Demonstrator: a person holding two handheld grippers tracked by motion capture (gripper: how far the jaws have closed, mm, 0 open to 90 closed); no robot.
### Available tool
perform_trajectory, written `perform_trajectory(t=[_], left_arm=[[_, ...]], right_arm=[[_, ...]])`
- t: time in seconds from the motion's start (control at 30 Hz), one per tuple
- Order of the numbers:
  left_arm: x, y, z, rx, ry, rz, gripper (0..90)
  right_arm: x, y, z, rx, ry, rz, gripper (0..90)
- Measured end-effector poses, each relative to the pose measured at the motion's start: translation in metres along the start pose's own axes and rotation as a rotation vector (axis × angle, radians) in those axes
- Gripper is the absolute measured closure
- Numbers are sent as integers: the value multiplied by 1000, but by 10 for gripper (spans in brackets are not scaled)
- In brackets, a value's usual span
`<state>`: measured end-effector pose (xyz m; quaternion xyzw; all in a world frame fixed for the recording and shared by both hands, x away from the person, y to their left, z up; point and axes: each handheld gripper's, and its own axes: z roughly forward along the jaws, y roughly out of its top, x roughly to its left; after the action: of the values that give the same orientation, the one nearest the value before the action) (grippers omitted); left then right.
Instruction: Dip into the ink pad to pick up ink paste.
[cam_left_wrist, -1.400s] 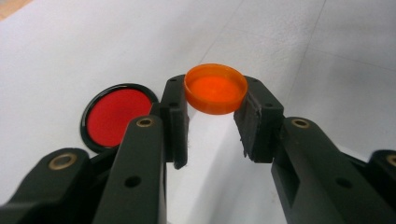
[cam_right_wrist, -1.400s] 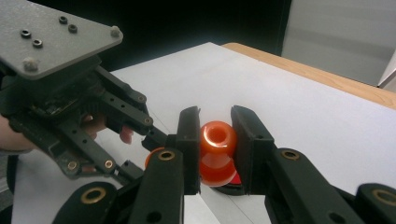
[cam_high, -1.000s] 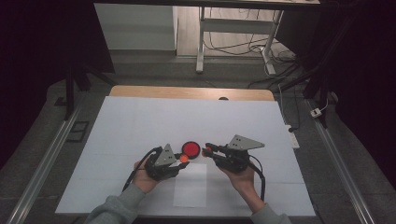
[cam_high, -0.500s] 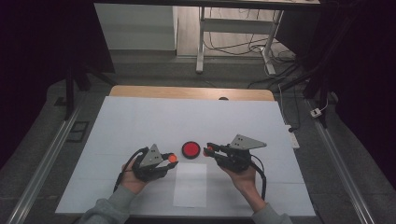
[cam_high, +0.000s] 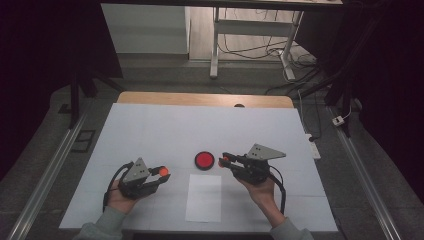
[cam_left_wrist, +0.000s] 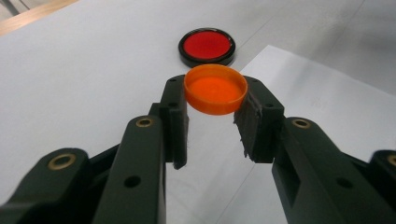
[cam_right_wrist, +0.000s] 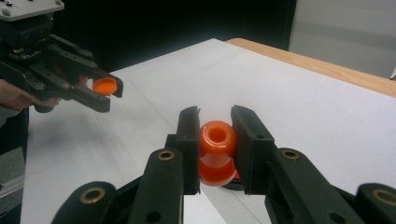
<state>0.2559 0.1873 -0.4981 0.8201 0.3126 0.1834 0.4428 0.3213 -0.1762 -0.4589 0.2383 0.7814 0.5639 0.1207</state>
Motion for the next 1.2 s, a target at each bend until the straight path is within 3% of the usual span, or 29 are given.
perform_trajectory(t=[0.67,0.93,1.2], left_arm=[[0,-24,-24,7,19,-59,651],[2,-26,-23,20,25,-80,651],[1,-27,-20,34,12,-75,651]], right_arm=[[-2,1,-2,-8,-13,0,720],[-2,1,1,-5,-7,4,720],[-1,2,6,6,-6,9,720]])
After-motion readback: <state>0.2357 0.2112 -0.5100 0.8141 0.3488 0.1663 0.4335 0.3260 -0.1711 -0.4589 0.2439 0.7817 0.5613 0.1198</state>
